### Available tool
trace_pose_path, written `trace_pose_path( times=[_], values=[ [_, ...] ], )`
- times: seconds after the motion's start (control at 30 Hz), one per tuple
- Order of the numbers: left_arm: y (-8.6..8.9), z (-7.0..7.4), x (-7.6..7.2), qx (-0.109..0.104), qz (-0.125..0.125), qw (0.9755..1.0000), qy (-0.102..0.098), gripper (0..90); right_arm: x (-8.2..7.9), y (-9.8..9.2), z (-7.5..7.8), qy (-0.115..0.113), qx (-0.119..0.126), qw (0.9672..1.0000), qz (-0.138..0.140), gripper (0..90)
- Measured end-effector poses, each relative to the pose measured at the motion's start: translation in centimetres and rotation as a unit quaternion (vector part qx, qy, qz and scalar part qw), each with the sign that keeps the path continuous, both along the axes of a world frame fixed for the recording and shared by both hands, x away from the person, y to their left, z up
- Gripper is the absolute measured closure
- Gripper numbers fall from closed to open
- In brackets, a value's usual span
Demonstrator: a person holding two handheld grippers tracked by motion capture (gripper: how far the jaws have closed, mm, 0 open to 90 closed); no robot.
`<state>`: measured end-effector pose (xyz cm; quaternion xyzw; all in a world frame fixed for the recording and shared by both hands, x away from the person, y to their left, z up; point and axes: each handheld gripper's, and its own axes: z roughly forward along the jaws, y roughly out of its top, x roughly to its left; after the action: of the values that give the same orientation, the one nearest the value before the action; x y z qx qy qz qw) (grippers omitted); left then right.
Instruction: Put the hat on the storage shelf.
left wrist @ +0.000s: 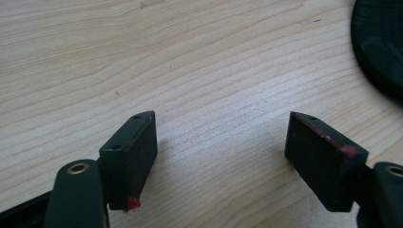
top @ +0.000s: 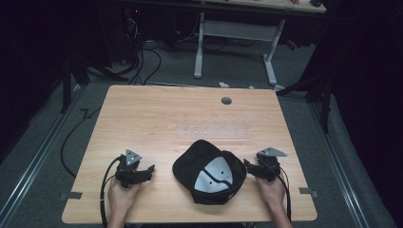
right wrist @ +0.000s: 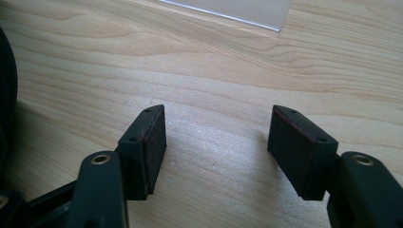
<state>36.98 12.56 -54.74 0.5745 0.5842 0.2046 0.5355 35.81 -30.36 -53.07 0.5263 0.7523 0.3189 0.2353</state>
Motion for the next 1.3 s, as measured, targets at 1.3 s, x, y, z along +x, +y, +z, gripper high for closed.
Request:
trace_pose_path(
  times=[1.3],
  values=[
    [-0.02,0.01,-0.02,-0.002,0.001,1.0,0.0,26.3,-0.33,-0.57,0.5,0.004,0.031,0.9995,0.002,44.1]
  ],
)
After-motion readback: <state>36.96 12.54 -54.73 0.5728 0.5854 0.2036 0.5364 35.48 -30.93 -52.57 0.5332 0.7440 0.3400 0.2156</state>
